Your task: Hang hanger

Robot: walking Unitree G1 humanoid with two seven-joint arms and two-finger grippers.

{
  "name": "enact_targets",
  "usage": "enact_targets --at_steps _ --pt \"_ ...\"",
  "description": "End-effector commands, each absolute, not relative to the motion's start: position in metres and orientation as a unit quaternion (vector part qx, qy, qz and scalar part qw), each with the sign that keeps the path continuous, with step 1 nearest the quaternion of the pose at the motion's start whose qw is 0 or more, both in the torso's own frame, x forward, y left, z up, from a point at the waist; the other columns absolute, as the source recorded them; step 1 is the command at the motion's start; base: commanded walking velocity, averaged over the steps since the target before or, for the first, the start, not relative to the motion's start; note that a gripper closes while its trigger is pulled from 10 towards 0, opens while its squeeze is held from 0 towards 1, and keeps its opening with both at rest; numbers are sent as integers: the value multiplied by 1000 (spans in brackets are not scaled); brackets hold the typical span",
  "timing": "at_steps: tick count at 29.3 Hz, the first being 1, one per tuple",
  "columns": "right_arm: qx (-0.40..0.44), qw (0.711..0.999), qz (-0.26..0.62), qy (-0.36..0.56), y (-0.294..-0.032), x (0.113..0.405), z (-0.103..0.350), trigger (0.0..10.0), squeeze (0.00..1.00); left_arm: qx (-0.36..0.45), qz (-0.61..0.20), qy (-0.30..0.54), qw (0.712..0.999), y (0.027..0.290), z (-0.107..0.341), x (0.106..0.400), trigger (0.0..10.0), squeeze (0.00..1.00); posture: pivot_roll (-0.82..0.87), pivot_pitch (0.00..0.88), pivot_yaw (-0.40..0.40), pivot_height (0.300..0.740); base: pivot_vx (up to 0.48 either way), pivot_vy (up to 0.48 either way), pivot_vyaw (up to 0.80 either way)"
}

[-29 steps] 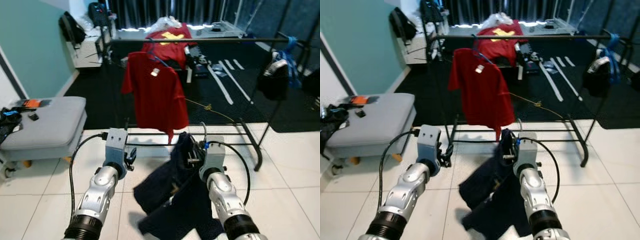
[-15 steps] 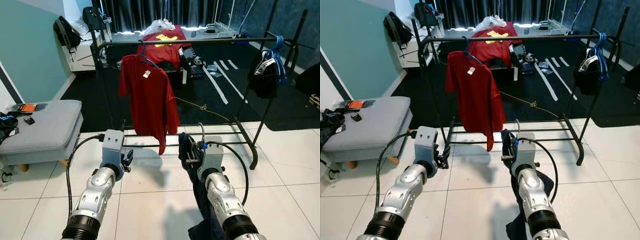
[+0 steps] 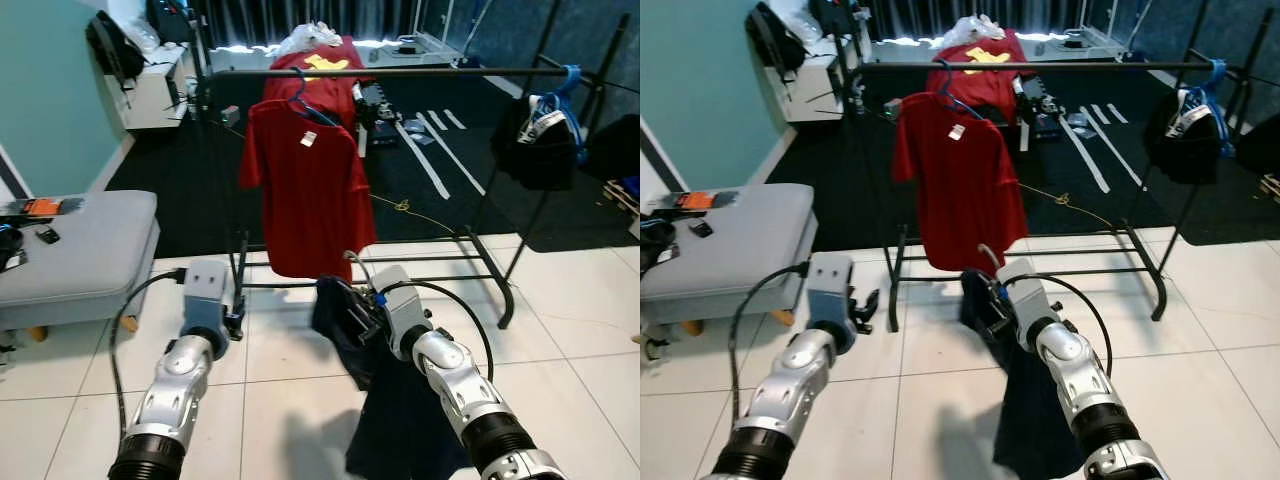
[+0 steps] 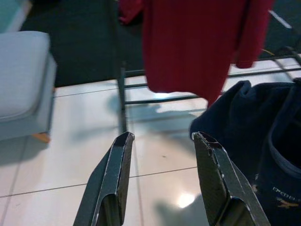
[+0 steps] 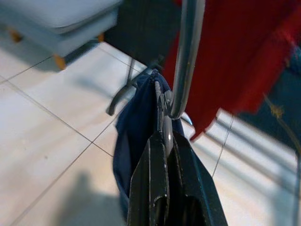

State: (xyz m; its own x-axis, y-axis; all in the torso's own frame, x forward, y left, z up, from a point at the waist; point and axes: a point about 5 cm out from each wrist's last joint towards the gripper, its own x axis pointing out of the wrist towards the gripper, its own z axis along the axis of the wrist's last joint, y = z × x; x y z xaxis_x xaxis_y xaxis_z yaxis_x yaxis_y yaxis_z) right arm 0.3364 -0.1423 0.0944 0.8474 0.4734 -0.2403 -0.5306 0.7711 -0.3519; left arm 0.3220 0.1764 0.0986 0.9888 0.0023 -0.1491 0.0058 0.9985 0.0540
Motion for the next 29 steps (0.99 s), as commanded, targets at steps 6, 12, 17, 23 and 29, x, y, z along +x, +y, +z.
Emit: enact_targets --at_steps 6,12,17,23,29 --pt "-220 900 374 38 -146 337 117 10000 0 83 -15 65 994 194 110 322 10000 0 19 15 7 740 0 0 0" --pt "-202 880 424 61 -159 332 122 10000 0 54 -23 76 995 191 109 320 10000 0 11 27 3 740 0 0 0" --pt "-190 880 433 49 -163 333 130 10000 0 49 -34 75 995 179 106 318 10000 0 -1 34 4 740 0 58 0" --pt "-177 863 473 23 -171 327 151 10000 0 39 -69 63 995 174 111 313 10000 0 -9 44 -6 740 0 80 0" --pt "-155 847 508 18 -179 322 165 10000 0 14 -100 35 994 176 122 310 10000 0 -4 46 -9 740 0 0 0"
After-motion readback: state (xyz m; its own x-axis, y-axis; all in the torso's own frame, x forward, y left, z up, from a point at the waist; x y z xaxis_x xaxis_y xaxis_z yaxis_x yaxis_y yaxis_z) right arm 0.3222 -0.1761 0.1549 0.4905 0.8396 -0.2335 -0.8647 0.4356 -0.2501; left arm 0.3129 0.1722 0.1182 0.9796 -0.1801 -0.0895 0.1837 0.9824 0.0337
